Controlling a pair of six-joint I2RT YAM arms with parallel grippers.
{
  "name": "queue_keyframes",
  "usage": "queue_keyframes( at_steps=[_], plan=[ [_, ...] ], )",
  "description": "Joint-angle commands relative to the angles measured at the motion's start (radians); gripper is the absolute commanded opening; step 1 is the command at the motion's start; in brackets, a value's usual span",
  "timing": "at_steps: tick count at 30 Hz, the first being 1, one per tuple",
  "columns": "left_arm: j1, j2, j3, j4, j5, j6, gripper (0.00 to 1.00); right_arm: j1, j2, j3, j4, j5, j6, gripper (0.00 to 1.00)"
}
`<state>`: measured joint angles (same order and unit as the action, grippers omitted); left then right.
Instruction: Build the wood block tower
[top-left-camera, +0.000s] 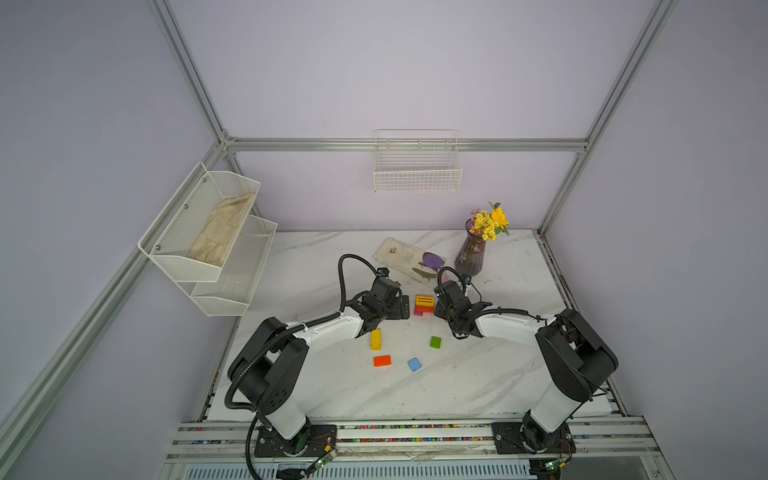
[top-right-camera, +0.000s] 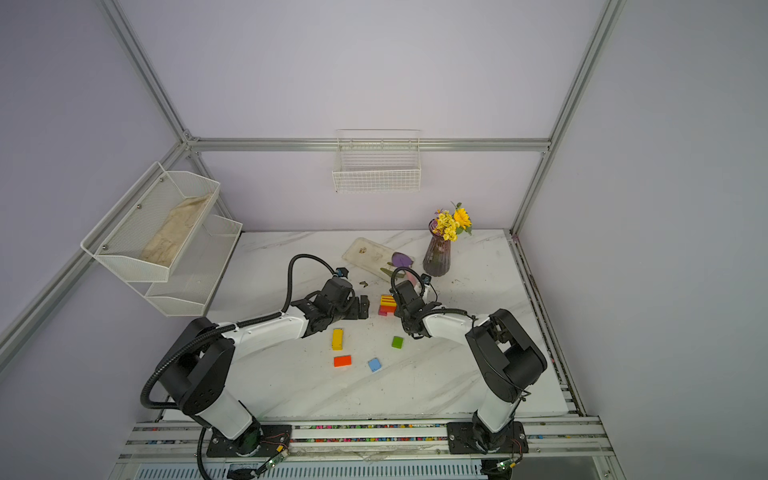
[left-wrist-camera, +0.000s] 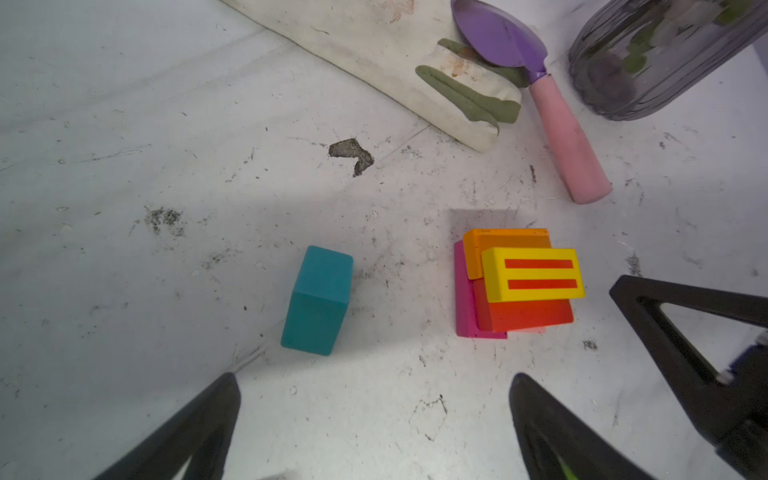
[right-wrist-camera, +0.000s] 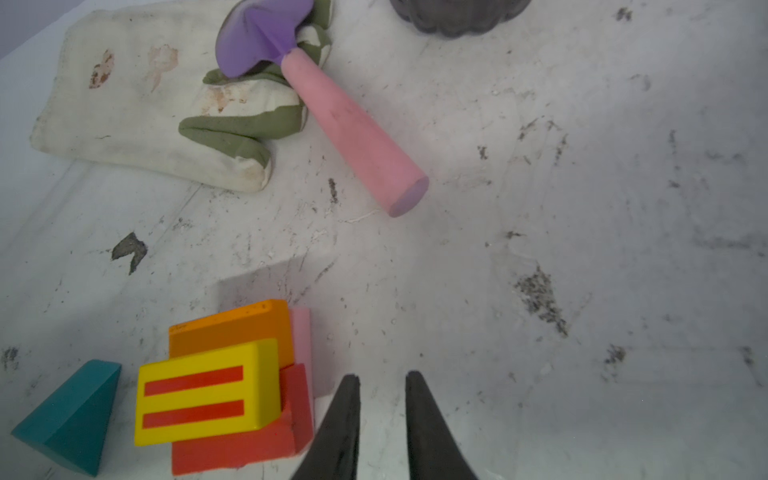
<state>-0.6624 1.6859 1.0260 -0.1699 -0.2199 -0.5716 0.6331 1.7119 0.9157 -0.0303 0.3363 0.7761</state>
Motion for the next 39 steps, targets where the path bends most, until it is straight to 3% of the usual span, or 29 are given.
queue_keyframes(
  at_steps=[1,12,33,39],
  plan=[
    [-0.003,0.049,0.157,-0.063,-0.083,0.029,1.00,-0.001,0.048,0.039,0.018,-0.027,-0.020,0.24],
    [-0.002,0.186,0.302,-0.128,-0.147,0.030,1.00,0.000,0.093,0.050,0.050,-0.084,-0.028,0.24],
    [-0.002,0.195,0.291,-0.105,-0.131,0.042,1.00,0.000,0.066,0.025,0.044,-0.091,-0.008,0.24],
    [-0.002,0.046,0.195,-0.087,-0.130,0.067,1.00,0.000,-0.094,-0.051,-0.002,-0.004,0.013,0.37]
  ],
)
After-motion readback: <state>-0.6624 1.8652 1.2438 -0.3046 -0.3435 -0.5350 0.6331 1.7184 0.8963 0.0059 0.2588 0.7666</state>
